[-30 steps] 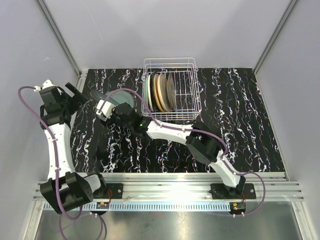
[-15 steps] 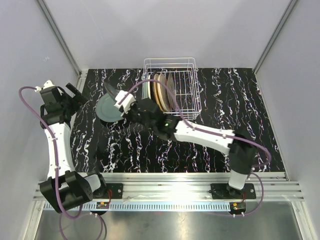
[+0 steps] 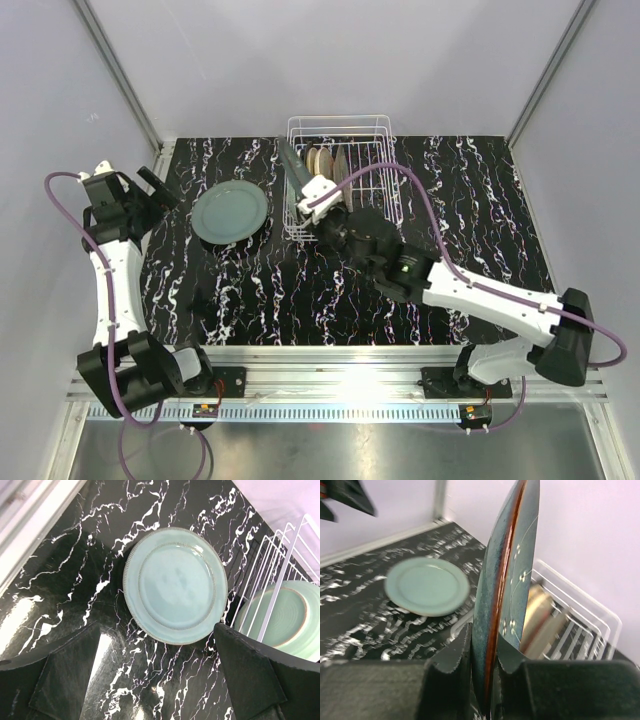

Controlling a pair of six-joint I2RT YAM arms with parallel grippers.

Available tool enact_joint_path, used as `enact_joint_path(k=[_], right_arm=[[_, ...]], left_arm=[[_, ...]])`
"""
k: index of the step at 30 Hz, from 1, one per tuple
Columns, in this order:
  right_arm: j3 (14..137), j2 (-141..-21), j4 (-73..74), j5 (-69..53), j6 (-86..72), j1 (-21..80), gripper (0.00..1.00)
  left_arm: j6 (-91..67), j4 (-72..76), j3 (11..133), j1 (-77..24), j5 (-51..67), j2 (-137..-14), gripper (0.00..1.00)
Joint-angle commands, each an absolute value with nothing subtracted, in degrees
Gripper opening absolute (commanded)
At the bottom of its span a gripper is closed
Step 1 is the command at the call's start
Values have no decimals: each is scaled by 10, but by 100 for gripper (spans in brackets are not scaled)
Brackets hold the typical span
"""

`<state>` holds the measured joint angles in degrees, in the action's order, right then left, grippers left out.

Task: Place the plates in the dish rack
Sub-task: Insert the plate into the dish rack

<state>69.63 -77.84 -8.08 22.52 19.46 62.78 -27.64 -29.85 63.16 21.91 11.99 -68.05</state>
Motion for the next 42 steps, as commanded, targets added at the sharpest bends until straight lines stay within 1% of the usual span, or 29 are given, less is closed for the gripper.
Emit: enact_joint_path(k=[1,2,3,5,6,10,15,29,36,42], right_arm=[[670,-701,-187,308,172,582,0],[659,-680,-181,308,153,564,0],[640,-669,-175,297,109,518,0],[622,-643,-156,260,69,474,0],[607,-636,-156,251,43,436,0],[599,-625,-155,207,13,376,0],[610,-670,-170,159,-24,339,0],[694,-827,-206,104,-38,329,0],[723,-863,-216,106,-40,329,0],[724,-879,-223,101,-60,329,0]], left_arm=[[-279,-263,637,217,153,-681,99],[-278,-262,636,215,160,-681,99],[-279,-261,636,215,163,-685,99],[-278,-261,637,215,174,-686,99],[-278,-259,637,214,176,-689,99],[-278,-260,638,214,185,-693,99],[-279,-259,636,214,187,-697,99],[-283,-258,635,201,192,-708,99],[-284,-258,635,201,199,-712,99],[-284,-258,636,201,202,-713,99]])
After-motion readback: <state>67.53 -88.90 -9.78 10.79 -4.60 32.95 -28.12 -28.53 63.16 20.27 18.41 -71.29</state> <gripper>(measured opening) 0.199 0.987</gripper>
